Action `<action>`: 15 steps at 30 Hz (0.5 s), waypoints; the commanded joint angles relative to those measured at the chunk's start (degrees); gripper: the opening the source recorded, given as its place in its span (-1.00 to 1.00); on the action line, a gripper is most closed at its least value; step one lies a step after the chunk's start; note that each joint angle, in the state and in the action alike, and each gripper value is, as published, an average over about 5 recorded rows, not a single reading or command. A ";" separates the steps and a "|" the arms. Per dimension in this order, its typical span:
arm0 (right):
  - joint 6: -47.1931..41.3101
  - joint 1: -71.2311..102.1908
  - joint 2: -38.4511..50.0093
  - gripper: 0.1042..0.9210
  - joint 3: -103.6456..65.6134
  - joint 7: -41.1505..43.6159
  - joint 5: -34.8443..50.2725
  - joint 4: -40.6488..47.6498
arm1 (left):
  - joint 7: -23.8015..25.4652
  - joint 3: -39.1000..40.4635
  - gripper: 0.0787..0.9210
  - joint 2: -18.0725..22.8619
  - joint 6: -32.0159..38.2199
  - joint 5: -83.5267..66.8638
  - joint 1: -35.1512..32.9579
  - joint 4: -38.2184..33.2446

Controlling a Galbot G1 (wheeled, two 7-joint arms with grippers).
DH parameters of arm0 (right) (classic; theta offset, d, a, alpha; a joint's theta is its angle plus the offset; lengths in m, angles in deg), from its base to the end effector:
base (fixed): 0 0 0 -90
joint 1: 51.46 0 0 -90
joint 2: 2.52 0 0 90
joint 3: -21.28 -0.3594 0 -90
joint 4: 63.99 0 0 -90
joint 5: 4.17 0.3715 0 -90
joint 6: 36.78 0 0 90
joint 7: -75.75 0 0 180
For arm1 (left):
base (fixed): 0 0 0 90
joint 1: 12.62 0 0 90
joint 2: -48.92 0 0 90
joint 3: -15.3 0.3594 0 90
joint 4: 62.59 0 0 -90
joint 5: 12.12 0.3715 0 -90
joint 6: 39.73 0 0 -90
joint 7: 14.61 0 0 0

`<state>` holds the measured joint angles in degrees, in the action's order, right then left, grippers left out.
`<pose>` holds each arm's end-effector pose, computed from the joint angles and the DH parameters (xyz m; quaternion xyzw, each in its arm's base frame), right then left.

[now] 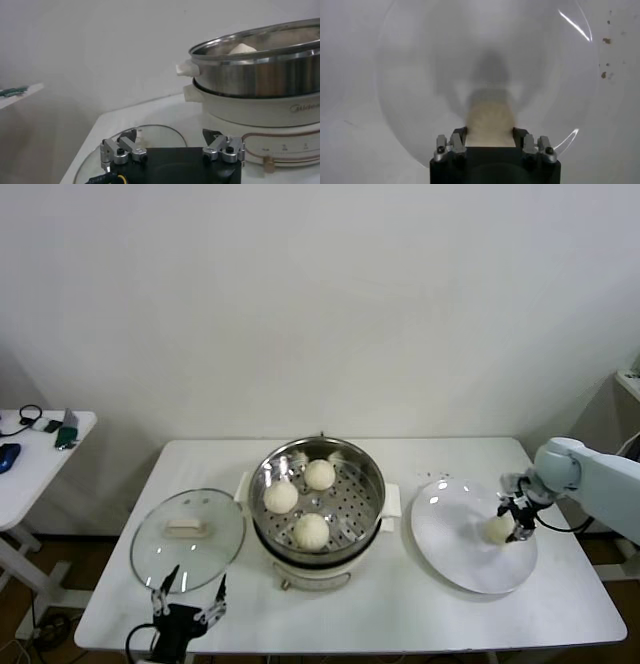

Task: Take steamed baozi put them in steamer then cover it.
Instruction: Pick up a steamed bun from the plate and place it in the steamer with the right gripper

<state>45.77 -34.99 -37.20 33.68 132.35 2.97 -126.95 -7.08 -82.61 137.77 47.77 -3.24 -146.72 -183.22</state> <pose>0.5230 -0.2506 -0.2287 0.4712 -0.5259 0.5235 0.4768 0.1096 0.0474 -0.3419 -0.0222 -0.9818 -0.1159 0.1491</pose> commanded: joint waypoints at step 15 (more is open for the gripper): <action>-6.08 -58.74 -14.54 0.28 30.39 0.67 35.77 -25.59 | 0.00 0.85 0.77 -0.98 -0.26 -0.25 0.58 -0.50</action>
<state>43.96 -68.01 -42.26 53.27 133.92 20.27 -139.69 -7.09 -81.83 137.06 47.53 -3.38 -146.15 -183.62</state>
